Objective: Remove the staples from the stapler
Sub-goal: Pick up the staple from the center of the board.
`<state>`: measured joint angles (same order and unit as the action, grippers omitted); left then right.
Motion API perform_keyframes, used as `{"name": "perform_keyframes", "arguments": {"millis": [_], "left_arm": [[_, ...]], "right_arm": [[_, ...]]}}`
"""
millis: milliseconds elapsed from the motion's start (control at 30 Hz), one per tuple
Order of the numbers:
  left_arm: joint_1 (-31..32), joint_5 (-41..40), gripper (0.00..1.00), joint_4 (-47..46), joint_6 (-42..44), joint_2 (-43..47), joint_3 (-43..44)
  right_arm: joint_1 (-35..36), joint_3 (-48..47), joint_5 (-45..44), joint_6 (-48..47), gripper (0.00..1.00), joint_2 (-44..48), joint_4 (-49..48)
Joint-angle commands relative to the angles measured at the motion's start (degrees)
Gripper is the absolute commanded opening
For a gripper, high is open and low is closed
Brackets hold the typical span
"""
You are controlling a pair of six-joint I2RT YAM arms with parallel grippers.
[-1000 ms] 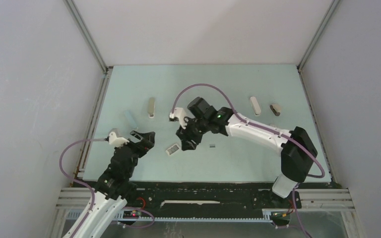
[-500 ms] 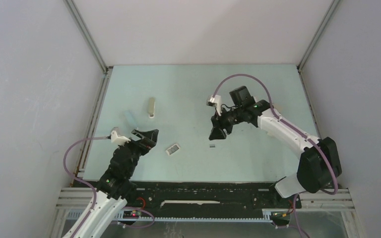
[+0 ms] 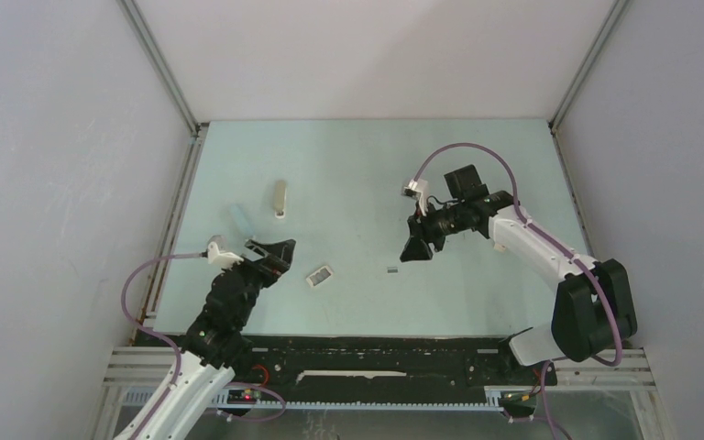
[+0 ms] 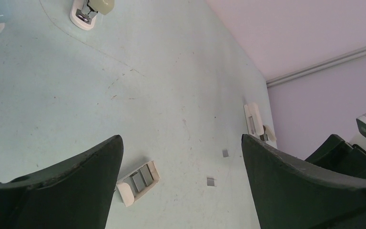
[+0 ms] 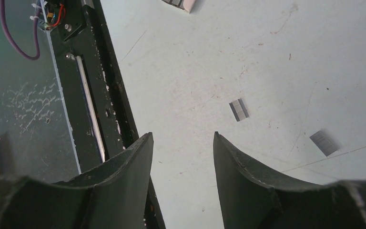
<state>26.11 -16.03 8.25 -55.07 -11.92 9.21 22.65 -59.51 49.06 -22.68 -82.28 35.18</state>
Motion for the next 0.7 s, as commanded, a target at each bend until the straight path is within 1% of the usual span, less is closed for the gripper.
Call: {"name": "perform_keyframes", "arguments": {"millis": [0, 667], "left_arm": [[-0.44, 0.65, 1.0, -2.01, -0.64, -0.32, -0.77], [-0.38, 0.89, 1.0, -3.36, -1.95, 0.25, -2.33]], "right_arm": [[-0.68, -0.19, 2.09, -1.1, 0.59, 1.51, -1.23], [-0.95, 0.79, 1.91, -2.92, 0.58, 0.98, -0.23]]}}
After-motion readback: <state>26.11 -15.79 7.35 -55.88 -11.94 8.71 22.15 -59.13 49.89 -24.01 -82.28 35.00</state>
